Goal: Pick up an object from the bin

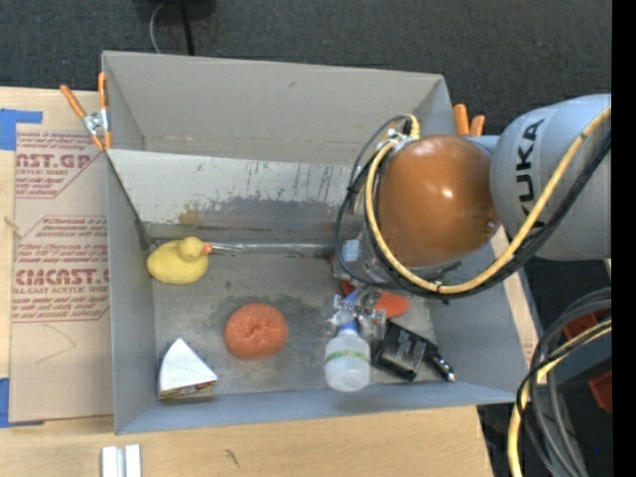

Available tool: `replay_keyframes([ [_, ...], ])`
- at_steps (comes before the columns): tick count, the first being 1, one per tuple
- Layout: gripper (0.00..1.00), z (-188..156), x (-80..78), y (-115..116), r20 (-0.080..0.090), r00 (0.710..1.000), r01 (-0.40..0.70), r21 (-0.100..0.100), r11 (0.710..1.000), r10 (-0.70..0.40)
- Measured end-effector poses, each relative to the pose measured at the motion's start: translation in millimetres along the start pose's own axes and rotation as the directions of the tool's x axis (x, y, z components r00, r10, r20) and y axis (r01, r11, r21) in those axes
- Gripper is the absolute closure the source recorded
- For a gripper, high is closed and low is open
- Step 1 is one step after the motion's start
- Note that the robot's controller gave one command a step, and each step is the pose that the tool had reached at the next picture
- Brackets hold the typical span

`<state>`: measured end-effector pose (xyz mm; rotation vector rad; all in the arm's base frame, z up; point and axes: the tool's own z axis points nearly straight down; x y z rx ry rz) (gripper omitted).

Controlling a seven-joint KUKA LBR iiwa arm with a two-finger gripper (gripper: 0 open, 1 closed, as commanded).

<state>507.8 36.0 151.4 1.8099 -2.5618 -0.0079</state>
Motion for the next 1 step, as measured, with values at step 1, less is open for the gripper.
replay_keyframes([
  [1,1.00,-46.7,-57.5,16.3,0.003,1.000,-0.025,0.006,1.000,0.025],
])
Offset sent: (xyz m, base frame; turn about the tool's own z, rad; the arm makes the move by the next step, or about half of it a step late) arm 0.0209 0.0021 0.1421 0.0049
